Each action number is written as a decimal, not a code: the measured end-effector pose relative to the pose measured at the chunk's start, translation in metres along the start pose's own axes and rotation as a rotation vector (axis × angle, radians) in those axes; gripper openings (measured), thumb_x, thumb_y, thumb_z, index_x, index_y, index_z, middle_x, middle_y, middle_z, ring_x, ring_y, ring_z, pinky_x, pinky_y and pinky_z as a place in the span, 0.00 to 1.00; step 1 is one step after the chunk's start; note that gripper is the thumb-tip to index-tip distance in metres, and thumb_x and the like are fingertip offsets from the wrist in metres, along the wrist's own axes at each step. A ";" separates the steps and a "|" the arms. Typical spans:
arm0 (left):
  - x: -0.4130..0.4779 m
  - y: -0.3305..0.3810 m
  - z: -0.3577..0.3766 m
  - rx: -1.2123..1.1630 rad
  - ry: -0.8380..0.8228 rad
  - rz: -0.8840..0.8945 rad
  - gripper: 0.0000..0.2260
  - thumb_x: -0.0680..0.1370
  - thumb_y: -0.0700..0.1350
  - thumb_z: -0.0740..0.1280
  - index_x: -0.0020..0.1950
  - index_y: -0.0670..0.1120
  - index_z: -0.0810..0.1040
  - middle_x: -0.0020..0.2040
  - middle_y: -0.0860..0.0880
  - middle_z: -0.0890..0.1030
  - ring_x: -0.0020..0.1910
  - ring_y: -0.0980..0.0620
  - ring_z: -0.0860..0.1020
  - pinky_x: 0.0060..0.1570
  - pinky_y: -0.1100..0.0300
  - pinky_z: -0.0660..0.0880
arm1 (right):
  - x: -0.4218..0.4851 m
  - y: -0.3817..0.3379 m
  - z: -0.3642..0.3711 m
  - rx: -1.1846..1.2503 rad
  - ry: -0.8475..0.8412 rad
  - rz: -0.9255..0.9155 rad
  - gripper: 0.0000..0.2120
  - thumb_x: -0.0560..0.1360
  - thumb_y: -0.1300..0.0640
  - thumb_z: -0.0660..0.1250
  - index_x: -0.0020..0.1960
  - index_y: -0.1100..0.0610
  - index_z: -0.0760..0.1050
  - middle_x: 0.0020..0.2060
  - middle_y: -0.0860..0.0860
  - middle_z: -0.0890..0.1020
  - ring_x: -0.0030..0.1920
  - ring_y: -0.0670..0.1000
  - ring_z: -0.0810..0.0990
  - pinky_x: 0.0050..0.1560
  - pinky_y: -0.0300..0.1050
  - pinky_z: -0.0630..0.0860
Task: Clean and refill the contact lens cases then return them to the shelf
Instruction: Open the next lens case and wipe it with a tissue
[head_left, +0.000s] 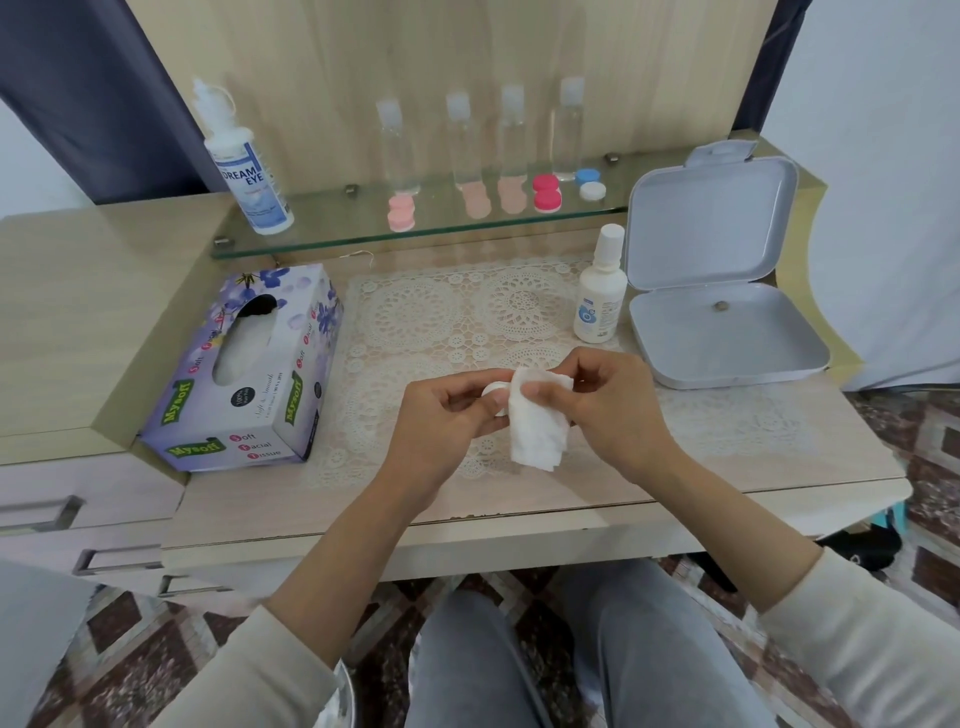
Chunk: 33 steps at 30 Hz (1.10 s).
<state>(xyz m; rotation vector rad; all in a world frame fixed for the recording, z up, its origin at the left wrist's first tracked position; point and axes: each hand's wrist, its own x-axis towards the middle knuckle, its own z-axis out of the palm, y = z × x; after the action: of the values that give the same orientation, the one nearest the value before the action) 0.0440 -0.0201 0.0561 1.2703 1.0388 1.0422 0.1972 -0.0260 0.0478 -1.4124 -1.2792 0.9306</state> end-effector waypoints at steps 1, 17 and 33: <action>0.000 0.000 -0.001 0.004 -0.010 0.000 0.10 0.74 0.32 0.64 0.52 0.42 0.80 0.47 0.46 0.83 0.46 0.52 0.82 0.43 0.65 0.77 | 0.001 0.001 -0.001 0.030 -0.013 0.009 0.12 0.67 0.63 0.73 0.30 0.59 0.73 0.28 0.53 0.76 0.31 0.52 0.73 0.35 0.46 0.71; 0.005 -0.005 -0.018 0.059 -0.086 -0.237 0.15 0.67 0.51 0.68 0.46 0.41 0.82 0.41 0.41 0.83 0.38 0.50 0.82 0.40 0.64 0.78 | -0.001 0.004 -0.014 0.093 -0.207 -0.046 0.12 0.68 0.71 0.69 0.43 0.55 0.80 0.43 0.54 0.83 0.44 0.47 0.80 0.46 0.37 0.77; 0.015 -0.024 -0.020 0.768 0.058 0.328 0.12 0.67 0.51 0.70 0.47 0.48 0.82 0.43 0.61 0.80 0.46 0.67 0.77 0.47 0.75 0.70 | 0.006 0.014 -0.039 0.002 -0.030 0.023 0.07 0.64 0.58 0.75 0.36 0.62 0.80 0.27 0.58 0.75 0.32 0.56 0.71 0.38 0.49 0.72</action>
<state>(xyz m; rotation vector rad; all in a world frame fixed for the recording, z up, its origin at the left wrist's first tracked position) 0.0286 -0.0019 0.0317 2.0931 1.3701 0.9486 0.2384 -0.0257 0.0438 -1.4190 -1.2860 0.9721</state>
